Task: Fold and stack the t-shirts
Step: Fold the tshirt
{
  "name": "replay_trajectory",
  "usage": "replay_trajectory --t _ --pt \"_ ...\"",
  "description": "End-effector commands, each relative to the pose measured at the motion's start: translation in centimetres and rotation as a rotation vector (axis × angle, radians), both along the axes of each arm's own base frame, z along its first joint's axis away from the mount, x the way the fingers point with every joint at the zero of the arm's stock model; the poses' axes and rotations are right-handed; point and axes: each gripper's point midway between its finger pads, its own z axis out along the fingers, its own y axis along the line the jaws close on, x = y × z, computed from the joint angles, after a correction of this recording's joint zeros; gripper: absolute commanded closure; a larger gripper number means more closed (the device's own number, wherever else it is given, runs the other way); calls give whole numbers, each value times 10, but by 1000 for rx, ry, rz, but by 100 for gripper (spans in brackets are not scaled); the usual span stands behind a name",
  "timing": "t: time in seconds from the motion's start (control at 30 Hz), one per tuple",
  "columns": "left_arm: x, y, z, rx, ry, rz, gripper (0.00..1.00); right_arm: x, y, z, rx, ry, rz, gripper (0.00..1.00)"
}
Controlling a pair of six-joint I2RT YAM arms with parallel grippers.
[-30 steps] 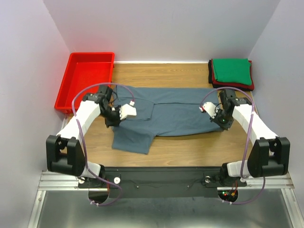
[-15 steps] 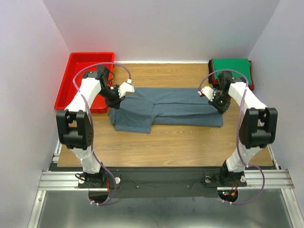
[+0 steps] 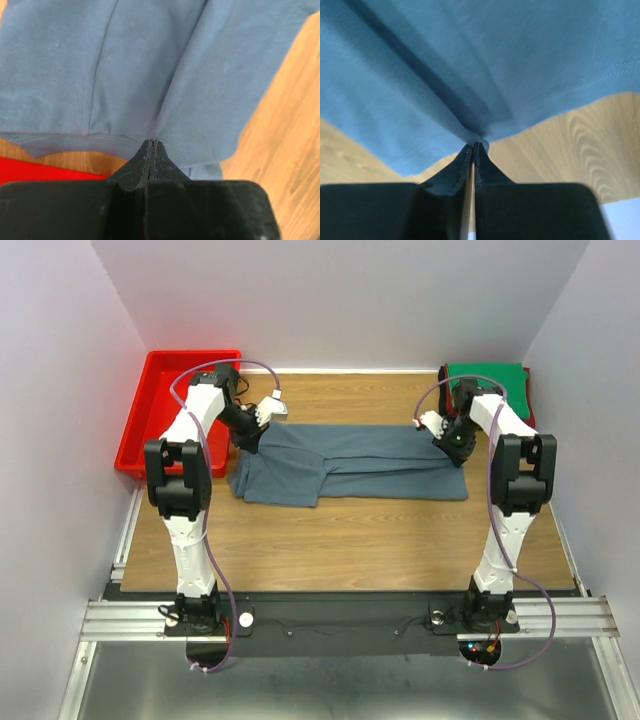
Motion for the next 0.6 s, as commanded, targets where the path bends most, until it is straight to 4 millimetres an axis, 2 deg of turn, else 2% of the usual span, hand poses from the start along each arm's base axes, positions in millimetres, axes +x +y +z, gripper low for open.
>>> replay_trajectory --t 0.0,0.03,0.1,0.17,0.23,0.27,0.33,0.37,0.43,0.47,0.5,0.57 --pt "13 6 4 11 -10 55 89 14 -6 2 -13 -7 -22 85" --pt "19 7 2 20 -19 79 81 14 -8 -1 -20 -1 -29 73" --pt "28 11 4 22 -37 128 61 16 -12 -1 -40 -2 -48 59" --pt "31 14 10 12 -43 148 54 18 -15 4 -48 -16 -68 54" --pt "31 17 16 -2 -47 165 53 21 -15 12 -42 -39 -98 43" --pt "28 17 24 -9 -55 171 53 20 -14 16 -38 -42 -108 43" --pt "16 16 22 -21 -30 185 53 20 -9 29 -5 -59 -141 45" --pt "11 15 29 -30 -43 186 53 13 -5 32 11 -37 -152 45" --pt "-9 14 16 -40 9 207 53 1 5 31 57 8 -184 51" --pt "-10 13 22 -50 -22 220 53 -10 9 30 67 47 -193 53" --pt "-25 13 9 -48 25 240 53 -16 14 29 88 66 -210 55" --pt "-31 14 -1 -50 16 283 53 -31 20 20 98 100 -231 60"
